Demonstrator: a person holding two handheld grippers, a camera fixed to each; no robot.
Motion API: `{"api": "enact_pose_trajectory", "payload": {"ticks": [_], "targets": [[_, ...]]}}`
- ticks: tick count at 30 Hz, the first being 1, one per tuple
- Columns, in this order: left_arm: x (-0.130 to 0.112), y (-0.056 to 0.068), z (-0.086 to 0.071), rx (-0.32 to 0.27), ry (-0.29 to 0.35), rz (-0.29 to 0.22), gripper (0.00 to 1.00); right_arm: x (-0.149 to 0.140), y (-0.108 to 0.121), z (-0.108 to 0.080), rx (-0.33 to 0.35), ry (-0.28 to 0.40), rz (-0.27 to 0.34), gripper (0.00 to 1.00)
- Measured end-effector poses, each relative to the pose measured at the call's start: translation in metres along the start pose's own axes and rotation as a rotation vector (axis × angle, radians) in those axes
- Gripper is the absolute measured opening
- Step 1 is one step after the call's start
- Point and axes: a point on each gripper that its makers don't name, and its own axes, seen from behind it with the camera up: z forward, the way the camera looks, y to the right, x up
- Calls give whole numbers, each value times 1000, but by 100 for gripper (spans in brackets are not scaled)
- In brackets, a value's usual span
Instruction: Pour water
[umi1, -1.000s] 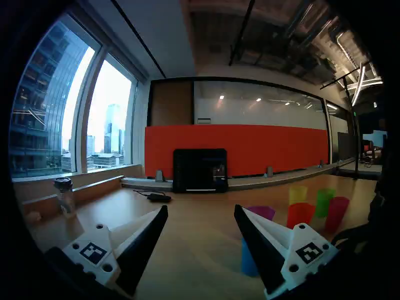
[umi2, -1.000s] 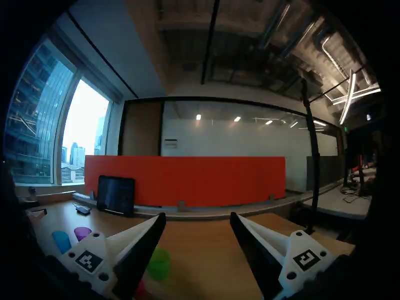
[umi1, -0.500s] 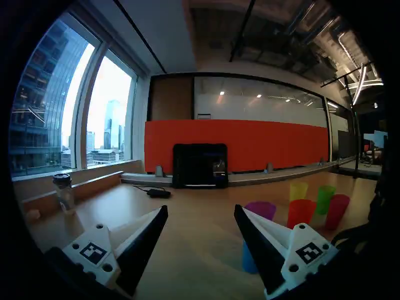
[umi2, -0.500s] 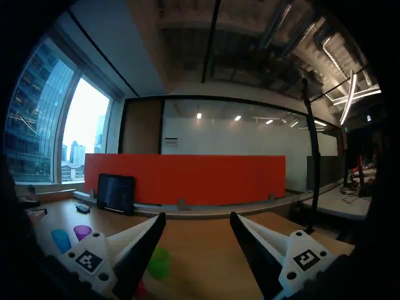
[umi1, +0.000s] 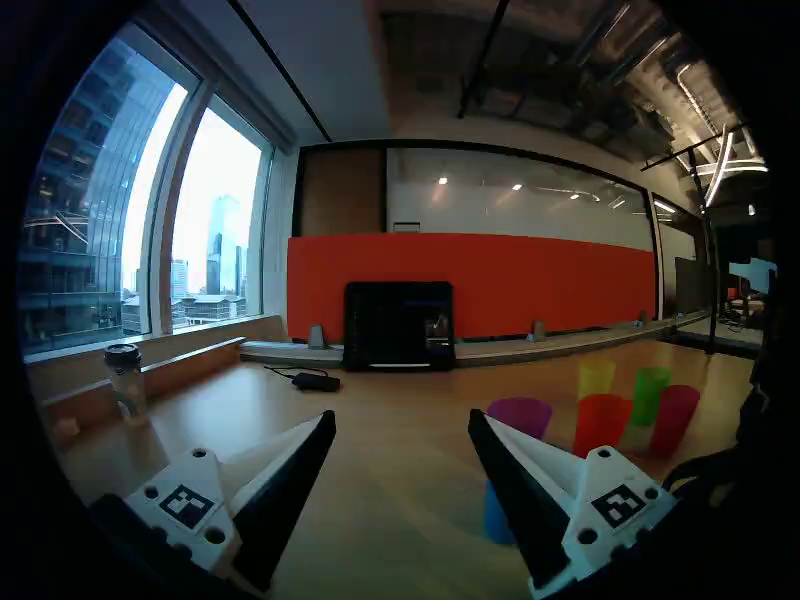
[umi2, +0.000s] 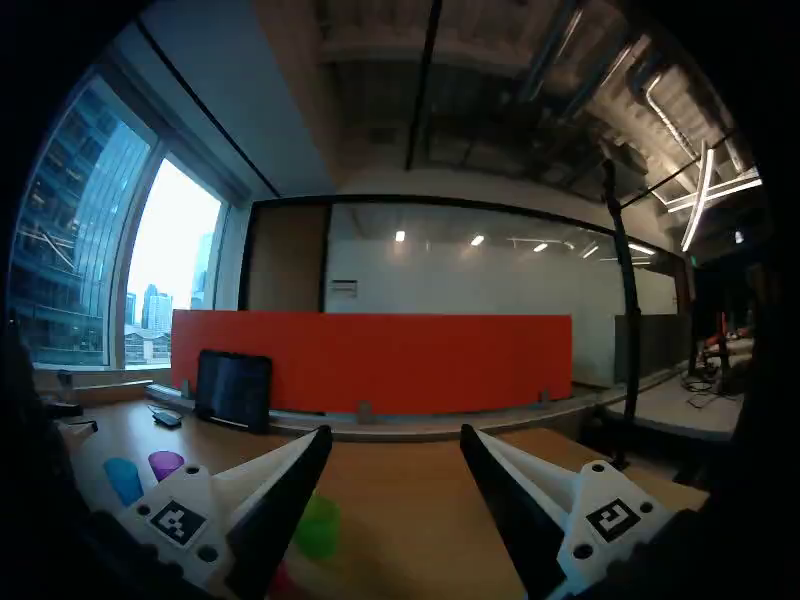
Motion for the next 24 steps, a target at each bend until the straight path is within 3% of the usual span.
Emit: {"api": "enact_pose_trajectory", "payload": {"ticks": [11,24], "targets": [[0,1,0,0,0,1,99,-1,6,3,24,17,-3,99],[0,-1,0,0,0,0,99,-30,20,7,14,-10,-7,99]]}}
